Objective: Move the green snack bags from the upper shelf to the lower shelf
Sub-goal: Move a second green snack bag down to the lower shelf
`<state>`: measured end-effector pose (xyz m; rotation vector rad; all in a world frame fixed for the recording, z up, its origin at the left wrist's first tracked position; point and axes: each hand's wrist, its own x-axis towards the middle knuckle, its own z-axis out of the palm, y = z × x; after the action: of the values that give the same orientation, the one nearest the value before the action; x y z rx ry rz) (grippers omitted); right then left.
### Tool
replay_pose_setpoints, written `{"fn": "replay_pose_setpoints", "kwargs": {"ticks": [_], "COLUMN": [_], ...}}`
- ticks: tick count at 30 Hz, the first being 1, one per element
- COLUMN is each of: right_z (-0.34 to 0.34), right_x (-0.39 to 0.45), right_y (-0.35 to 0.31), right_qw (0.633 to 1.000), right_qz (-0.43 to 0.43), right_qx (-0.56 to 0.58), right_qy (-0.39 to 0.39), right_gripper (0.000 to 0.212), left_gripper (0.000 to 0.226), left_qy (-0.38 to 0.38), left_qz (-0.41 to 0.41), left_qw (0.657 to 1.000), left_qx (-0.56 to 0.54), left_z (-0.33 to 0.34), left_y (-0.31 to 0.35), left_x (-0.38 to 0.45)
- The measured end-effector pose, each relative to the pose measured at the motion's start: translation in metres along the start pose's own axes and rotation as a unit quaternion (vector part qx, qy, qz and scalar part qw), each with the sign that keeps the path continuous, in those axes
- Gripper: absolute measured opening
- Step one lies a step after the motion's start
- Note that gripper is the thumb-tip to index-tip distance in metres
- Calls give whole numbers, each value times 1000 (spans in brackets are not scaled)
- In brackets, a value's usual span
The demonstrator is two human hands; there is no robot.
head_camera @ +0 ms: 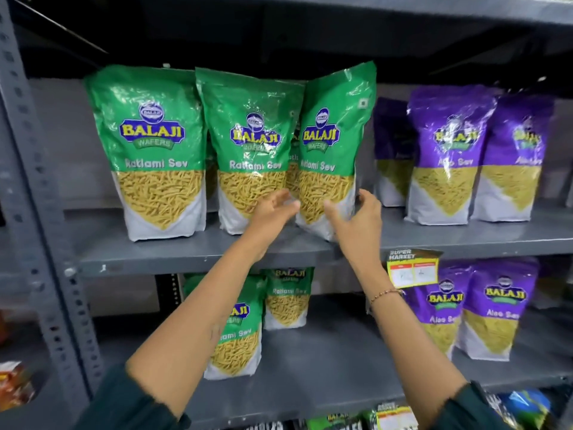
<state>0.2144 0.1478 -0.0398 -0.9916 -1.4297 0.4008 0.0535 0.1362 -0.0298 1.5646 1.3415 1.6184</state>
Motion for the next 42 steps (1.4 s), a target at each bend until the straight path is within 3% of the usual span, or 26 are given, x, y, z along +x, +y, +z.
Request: {"fn": "replay_pose_setpoints", "kwargs": {"ticks": [2,3,8,11,14,17,20,25,30,33,36,39,42], "right_z": [5,6,-8,-24,-39,-55,-73,-95,-107,-111,-110,-100,-81], "right_x": [8,10,13,9,5,-3,-19,-58,-97,-115,-131,-148,-164], "right_y": [4,6,19,22,23,20,12,1,-1,16,45,76,115], "right_qw": [998,997,1000,1000,999,996,992,973,959,945,932,926,919], "right_qz": [18,15,-12,-9,10,35,31,31,2,21,60,92,131], "right_qx": [-34,-45,-14,19,51,84,122,219,250,238,182,114,84], "right_qy": [-48,-56,-11,-2,0,-13,-22,-69,-134,-223,-309,-347,-362], "right_gripper": [93,95,63,51,59,77,70,65,54,58,64,71,57], "left_gripper": [52,57,67,94,113,89,63,33,52,47,55,56,66], "left_qy": [-9,-18,-39,-80,-111,-137,-166,-134,-105,-90,-73,-58,-51], "left_qz": [-32,-42,-71,-100,-74,-70,-44,28,41,18,-14,-63,-97], "left_qw": [998,997,997,992,989,980,977,988,991,995,996,991,983], "left_qx": [46,55,10,-11,-62,-123,-128,-68,-69,-28,41,105,146], "left_z": [16,22,40,40,39,38,38,27,7,-1,-2,3,12], "left_y": [-4,-6,-12,-11,-10,-2,9,32,34,16,-18,-57,-99], "left_x": [16,21,32,32,27,17,-3,-60,-120,-156,-183,-202,-211]}}
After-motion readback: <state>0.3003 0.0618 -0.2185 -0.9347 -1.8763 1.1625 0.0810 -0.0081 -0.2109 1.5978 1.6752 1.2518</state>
